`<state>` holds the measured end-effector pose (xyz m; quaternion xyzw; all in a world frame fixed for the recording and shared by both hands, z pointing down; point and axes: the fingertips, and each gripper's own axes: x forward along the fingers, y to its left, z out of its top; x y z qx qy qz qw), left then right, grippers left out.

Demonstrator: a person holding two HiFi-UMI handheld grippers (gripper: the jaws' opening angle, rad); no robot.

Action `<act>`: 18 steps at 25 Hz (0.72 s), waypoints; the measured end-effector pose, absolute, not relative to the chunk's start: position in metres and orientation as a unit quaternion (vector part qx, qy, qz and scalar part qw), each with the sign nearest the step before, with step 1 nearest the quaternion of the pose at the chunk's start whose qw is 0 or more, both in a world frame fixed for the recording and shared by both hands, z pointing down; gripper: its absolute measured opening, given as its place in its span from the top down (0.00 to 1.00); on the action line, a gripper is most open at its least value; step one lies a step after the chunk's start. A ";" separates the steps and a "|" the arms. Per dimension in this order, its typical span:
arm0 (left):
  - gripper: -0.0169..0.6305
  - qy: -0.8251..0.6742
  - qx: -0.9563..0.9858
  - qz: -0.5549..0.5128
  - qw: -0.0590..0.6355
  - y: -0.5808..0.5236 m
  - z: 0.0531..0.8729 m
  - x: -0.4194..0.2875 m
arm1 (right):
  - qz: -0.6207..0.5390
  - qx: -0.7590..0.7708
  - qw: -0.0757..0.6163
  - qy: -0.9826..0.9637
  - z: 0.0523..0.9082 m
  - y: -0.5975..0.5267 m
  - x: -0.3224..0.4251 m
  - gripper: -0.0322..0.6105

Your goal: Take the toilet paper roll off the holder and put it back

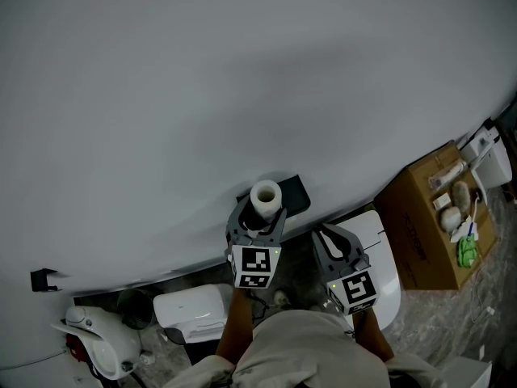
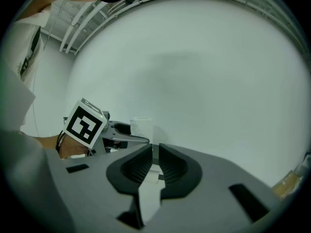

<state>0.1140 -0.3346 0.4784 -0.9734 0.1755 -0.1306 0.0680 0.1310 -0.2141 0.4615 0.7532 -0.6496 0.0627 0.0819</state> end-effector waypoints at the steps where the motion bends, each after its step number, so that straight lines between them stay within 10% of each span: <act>1: 0.49 0.176 -0.974 -0.128 0.067 -0.334 0.477 0.114 | 0.062 0.754 0.083 -0.649 0.462 -0.213 0.132 0.89; 18: 0.46 0.202 -0.973 -0.062 0.089 -0.321 0.432 0.081 | 0.050 0.744 0.080 -0.661 0.453 -0.203 0.122 0.89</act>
